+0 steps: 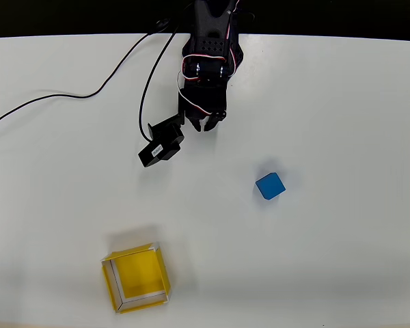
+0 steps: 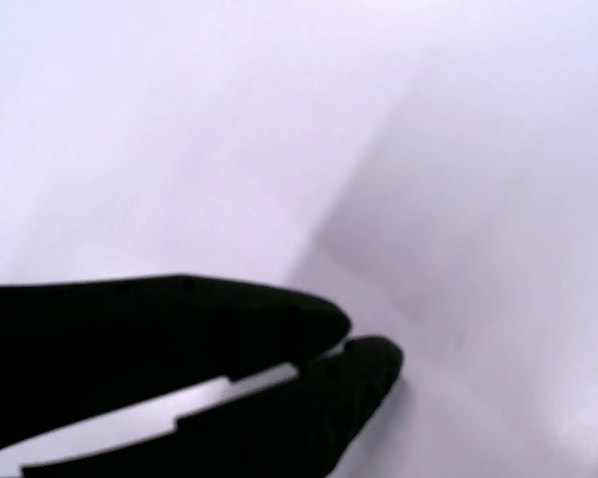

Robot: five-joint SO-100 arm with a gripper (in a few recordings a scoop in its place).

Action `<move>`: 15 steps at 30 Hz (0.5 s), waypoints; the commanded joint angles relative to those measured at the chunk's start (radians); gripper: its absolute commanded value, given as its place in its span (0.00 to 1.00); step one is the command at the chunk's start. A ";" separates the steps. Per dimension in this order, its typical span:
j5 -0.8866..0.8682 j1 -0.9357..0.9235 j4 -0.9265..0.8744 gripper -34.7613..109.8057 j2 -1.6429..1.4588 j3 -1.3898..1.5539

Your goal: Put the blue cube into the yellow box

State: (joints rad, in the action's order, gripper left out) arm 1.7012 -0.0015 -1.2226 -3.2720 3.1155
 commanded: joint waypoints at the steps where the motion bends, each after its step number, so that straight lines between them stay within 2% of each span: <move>1: -0.011 0.018 0.264 0.37 0.149 -0.109; 6: -0.074 0.098 0.451 0.47 0.423 -0.362; 13: -0.173 0.222 0.555 0.47 0.666 -0.649; 15: -0.173 0.253 0.572 0.51 0.706 -0.690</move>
State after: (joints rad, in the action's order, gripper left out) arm 1.5263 0.1948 -0.6934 -2.5970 2.6093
